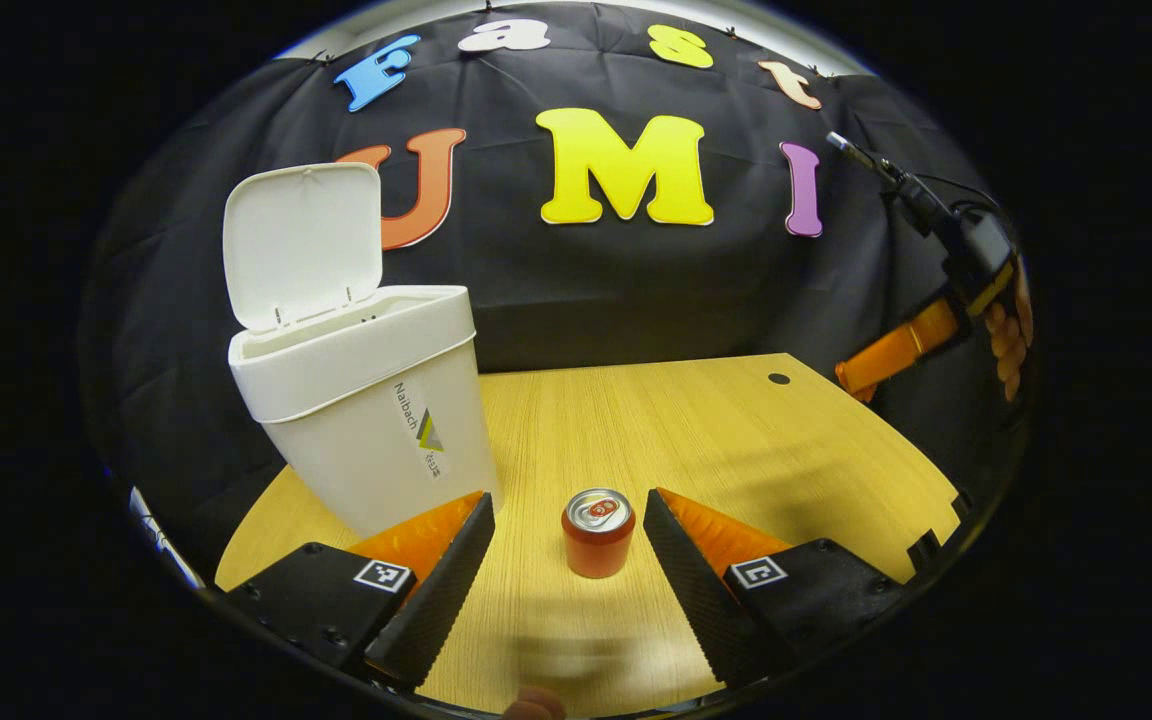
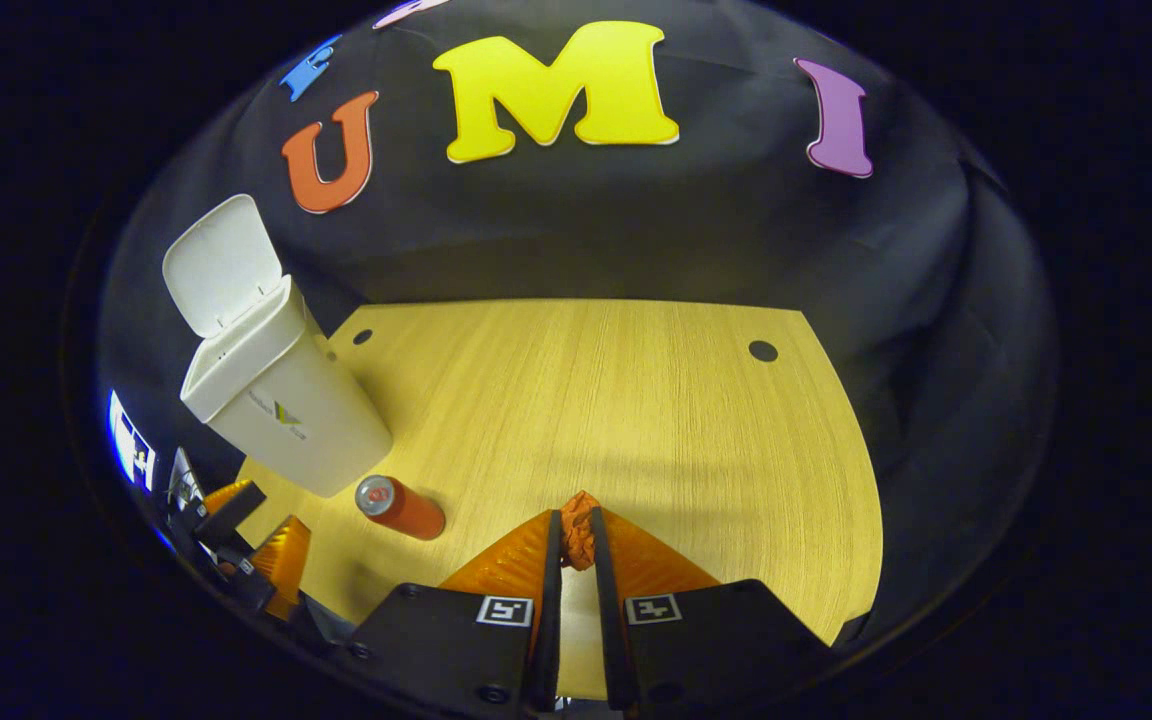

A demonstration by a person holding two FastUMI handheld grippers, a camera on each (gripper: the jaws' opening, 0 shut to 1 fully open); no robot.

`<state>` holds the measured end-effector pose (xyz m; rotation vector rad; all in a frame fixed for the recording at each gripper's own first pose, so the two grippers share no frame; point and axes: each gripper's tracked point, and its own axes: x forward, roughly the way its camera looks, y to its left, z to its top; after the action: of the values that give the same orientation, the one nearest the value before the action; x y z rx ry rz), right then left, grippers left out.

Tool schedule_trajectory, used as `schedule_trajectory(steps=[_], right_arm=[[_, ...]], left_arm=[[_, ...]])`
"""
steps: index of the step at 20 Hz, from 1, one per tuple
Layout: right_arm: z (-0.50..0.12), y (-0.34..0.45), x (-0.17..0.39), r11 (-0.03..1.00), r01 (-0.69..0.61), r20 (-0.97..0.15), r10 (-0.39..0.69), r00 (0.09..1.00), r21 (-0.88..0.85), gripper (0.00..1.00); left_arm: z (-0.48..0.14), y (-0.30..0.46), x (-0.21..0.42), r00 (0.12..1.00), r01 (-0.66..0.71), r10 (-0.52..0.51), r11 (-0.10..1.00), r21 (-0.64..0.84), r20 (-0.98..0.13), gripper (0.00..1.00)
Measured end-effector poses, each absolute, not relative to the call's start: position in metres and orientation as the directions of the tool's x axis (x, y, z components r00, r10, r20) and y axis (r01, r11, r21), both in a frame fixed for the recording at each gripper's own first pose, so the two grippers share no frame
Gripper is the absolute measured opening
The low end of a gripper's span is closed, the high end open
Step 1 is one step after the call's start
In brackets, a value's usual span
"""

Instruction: Press the lid of the desktop garbage bin to open it, pick up the crumpled paper on the desktop and throw it into the bin, then pick up the pop can on the desktop and drop it into the bin, and finally close the garbage bin lid.

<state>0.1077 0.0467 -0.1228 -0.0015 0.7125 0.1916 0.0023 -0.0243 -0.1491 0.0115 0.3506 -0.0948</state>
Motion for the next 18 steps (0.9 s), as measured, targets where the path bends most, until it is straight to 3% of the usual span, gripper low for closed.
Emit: schedule_trajectory(steps=[11, 18], right_arm=[[-0.011, 0.228, 0.154, 0.905, -0.418, -0.452, 0.404, 0.795, 0.073, 0.17], [-0.02, 0.386, 0.151, 0.778, -0.615, -0.432, 0.601, 0.672, 0.126, 0.19]], left_arm=[[-0.143, -0.009, 0.0, 0.939, 0.185, -0.18, 0.983, -0.009, -0.294, 1.0], [-0.152, 0.017, 0.003, 0.94, 0.181, -0.19, 0.982, -0.058, -0.285, 1.0]])
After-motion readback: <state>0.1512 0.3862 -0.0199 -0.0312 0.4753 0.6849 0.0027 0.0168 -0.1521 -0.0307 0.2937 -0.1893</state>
